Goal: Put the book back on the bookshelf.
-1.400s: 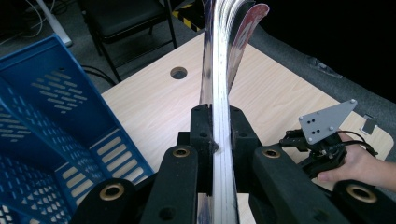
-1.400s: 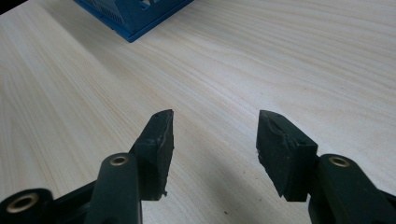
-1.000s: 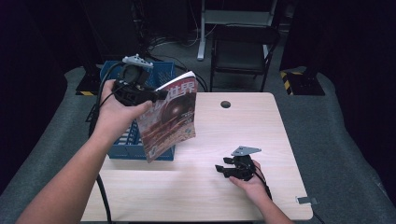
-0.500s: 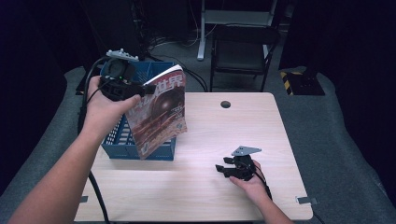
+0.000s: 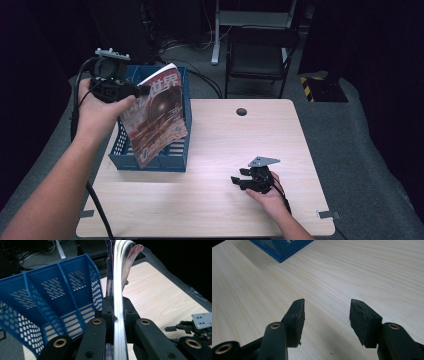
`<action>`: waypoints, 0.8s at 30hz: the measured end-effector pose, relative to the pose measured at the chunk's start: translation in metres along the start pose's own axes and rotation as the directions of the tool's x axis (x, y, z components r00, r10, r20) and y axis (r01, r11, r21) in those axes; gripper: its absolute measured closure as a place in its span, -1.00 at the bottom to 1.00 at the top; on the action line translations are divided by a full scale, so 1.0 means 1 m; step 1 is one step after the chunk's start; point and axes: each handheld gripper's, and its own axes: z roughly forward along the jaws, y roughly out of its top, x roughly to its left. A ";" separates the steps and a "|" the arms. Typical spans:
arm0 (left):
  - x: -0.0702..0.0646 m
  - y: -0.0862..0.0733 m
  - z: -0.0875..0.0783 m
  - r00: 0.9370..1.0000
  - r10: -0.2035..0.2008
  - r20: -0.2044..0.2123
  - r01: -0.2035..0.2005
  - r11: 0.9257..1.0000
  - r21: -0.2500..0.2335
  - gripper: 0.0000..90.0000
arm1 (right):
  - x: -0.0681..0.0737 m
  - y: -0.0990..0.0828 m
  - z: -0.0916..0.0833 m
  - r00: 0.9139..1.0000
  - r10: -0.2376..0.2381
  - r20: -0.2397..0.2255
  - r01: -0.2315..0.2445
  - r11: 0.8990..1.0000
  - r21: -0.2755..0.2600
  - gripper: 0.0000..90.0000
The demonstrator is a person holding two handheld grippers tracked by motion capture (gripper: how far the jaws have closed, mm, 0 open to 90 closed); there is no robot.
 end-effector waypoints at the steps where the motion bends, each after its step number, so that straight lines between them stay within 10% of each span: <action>1: 0.002 0.000 -0.001 1.000 -0.009 -0.002 0.009 1.000 0.002 0.86 | 0.000 0.000 0.000 1.000 0.000 0.001 0.000 1.000 -0.001 0.02; 24: 0.046 -0.012 -0.009 0.976 -0.162 -0.143 0.158 0.986 -0.045 0.86 | -0.001 0.000 0.000 1.000 -0.007 -0.002 0.007 1.000 0.010 0.02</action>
